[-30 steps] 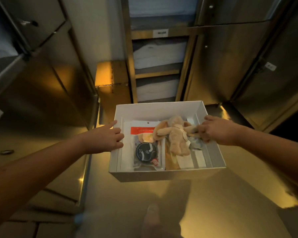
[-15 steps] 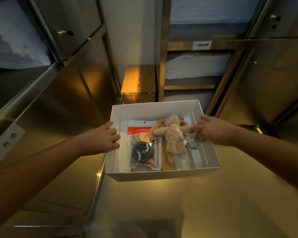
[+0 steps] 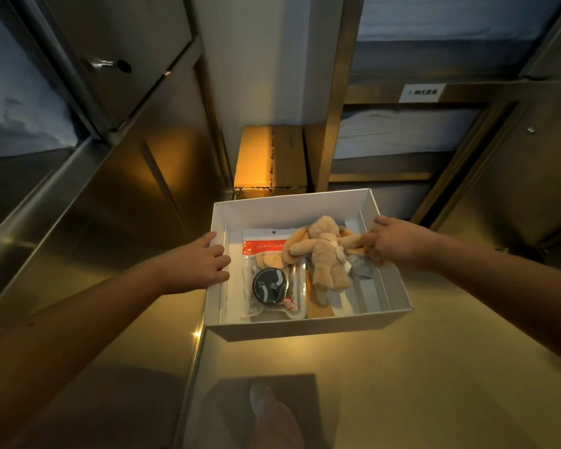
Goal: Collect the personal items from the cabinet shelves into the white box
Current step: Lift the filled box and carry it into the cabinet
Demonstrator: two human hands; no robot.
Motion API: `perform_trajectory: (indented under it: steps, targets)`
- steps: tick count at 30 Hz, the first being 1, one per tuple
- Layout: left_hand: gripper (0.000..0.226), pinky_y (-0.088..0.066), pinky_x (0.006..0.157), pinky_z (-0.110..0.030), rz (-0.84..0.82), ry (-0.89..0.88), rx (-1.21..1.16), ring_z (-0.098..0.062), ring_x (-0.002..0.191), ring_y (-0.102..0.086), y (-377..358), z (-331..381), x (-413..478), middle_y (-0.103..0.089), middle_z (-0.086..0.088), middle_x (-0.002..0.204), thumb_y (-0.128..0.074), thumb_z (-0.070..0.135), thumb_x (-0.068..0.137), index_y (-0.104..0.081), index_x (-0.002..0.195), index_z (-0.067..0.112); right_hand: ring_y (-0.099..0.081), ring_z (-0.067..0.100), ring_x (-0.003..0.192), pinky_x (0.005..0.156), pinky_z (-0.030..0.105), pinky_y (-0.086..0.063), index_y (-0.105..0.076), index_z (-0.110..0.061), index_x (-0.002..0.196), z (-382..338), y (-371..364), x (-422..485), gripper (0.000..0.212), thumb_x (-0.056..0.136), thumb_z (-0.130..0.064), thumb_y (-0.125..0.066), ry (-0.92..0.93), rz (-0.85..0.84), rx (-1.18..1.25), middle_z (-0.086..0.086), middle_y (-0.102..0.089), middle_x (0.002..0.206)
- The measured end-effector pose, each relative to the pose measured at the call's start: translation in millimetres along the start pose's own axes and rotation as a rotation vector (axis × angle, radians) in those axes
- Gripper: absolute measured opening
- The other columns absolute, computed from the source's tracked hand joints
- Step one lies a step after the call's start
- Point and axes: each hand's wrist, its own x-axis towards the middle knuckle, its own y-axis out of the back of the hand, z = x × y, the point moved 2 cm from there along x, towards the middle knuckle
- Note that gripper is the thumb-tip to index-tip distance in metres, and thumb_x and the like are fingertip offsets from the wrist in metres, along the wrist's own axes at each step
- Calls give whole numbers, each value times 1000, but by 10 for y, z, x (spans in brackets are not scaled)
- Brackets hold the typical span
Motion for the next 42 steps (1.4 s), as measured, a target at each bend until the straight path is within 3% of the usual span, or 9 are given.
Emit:
perform_trajectory:
  steps: [5, 9, 26, 35, 38, 42]
  targets:
    - [46, -7, 109, -56, 12, 0, 3, -26, 123, -38, -242, -616, 166, -44, -11, 130, -59, 12, 88, -40, 130, 15, -46, 19, 108, 98, 33, -36, -64, -24, 105, 361, 161, 552, 18, 89, -26, -56, -27, 18, 49, -2, -55, 121]
    - [47, -6, 109, -57, -2, -12, 13, -26, 124, -37, -369, -998, 250, -43, -11, 131, -59, 12, 88, -39, 131, 15, -49, 18, 106, 98, 30, -31, -64, -22, 103, 507, 268, 835, 16, 88, -23, -58, -23, 55, 25, -1, -55, 119]
    - [47, -7, 110, -56, -39, -34, 0, -26, 122, -38, -864, -2101, 918, -43, -11, 130, -59, 12, 88, -41, 131, 16, -43, 21, 119, 109, 37, -30, -59, -18, 117, 1357, 184, 1962, 28, 90, -22, -57, -59, -29, 68, 2, -53, 127]
    - [46, -5, 109, -56, -92, -56, 13, -27, 121, -40, -953, -2956, 1672, -44, -12, 130, -59, 11, 88, -42, 130, 15, -44, 18, 118, 106, 27, -28, -54, -19, 124, 2203, -30, 2623, 31, 94, -27, -51, -110, 36, 211, -1, -53, 128]
    - [46, -4, 109, -55, -103, -50, 7, -27, 121, -40, -1019, -3138, 1878, -44, -12, 130, -60, 11, 88, -42, 130, 15, -41, 23, 125, 108, 31, -26, -45, -19, 133, 2406, -114, 2833, 37, 96, -26, -47, -130, 32, 272, 2, -51, 131]
    - [47, -4, 110, -55, -129, -58, 7, -28, 121, -40, -1099, -3274, 2061, -45, -12, 129, -60, 9, 87, -42, 130, 14, -26, 29, 136, 114, 40, -18, -28, -33, 140, 2580, -195, 3044, 42, 99, -26, -35, -208, -18, 560, 9, -41, 140]
